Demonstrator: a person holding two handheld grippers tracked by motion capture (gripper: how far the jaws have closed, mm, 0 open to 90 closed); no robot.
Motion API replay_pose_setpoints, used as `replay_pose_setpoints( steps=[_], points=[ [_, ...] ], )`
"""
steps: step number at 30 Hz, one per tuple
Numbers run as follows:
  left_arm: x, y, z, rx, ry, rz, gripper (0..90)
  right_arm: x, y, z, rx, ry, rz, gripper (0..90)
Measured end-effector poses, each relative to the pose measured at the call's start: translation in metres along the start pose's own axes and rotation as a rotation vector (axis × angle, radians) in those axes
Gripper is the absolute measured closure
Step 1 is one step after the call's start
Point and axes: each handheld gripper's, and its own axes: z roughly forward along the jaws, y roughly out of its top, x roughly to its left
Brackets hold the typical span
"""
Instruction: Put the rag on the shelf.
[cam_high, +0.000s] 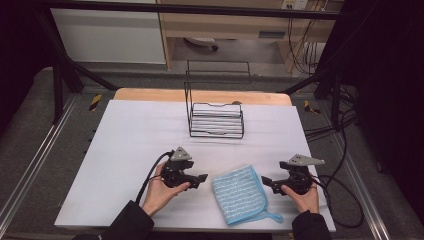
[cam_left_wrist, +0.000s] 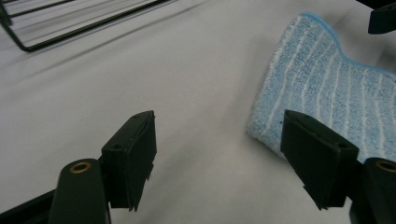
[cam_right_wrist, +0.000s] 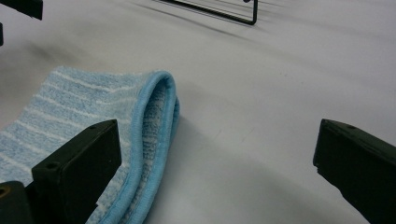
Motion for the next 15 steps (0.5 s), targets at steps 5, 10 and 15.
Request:
replay_pose_setpoints(
  steps=[5,10,15],
  points=[
    [-0.011,0.003,0.016,0.03,-0.017,0.001,33.9,0.0,0.0,0.0,-0.003,0.0,0.001,1.6],
    [-0.02,0.004,0.03,0.063,-0.041,-0.011,43.1,0.0,0.0,0.0,0.001,0.002,0.0,1.5],
    [-0.024,0.003,0.04,0.094,-0.051,-0.03,52.9,0.0,0.0,0.0,-0.003,0.002,0.0,1.6]
  ],
)
